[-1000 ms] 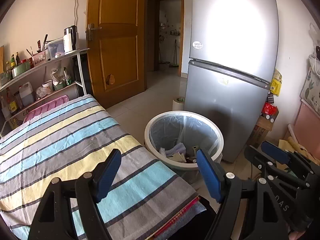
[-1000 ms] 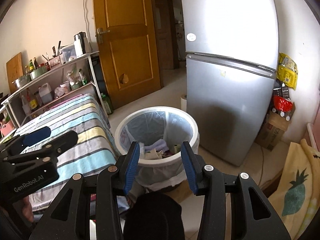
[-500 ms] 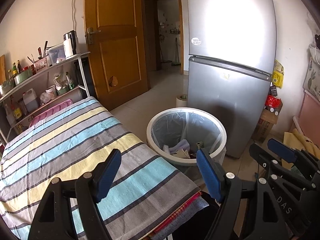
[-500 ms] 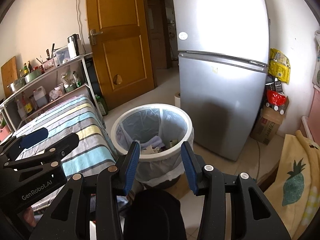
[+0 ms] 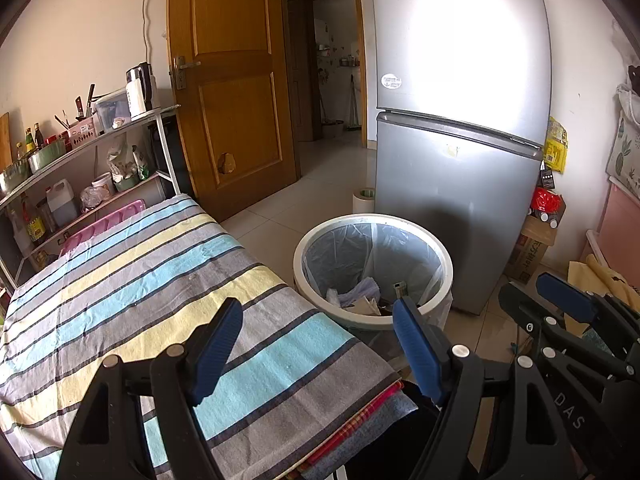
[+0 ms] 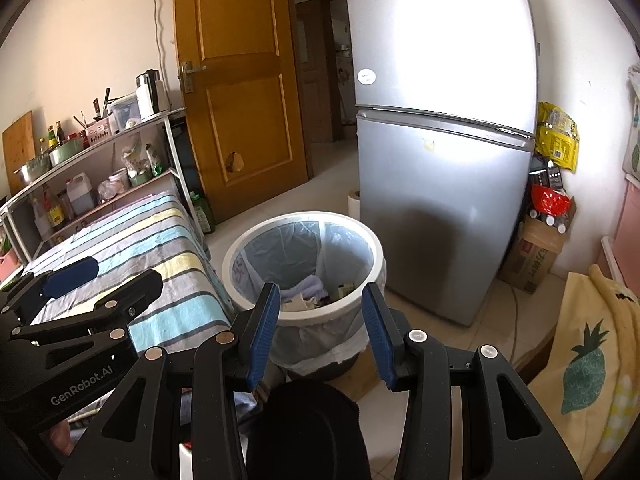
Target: Collect trash
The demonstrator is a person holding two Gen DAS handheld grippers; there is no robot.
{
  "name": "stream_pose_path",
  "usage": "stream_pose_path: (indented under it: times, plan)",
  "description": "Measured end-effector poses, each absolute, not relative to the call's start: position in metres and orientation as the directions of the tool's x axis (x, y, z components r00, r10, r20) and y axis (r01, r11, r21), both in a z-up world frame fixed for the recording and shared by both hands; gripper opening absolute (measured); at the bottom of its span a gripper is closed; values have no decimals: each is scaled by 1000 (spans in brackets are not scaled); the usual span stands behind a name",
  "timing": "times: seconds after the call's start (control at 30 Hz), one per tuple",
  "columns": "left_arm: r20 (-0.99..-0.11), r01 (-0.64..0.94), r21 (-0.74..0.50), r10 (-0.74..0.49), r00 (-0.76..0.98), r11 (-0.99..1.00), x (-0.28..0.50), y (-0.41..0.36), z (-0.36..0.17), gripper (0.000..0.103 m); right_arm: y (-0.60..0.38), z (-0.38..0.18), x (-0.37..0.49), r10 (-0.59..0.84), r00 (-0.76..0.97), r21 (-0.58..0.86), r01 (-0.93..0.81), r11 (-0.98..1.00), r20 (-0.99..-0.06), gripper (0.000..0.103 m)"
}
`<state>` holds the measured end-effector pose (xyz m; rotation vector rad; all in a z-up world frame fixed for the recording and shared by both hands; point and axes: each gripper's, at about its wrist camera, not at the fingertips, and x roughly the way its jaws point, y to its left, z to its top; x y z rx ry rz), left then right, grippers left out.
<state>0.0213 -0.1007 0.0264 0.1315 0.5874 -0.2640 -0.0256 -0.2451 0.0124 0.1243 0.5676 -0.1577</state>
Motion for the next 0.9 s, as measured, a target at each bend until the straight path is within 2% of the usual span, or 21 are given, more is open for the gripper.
stream_pose_path:
  times: [0.9]
  plan:
    - [-564, 283, 48, -208, 799, 958, 20, -101, 27, 79, -246, 12, -25, -109, 833, 75, 177, 981, -543, 44]
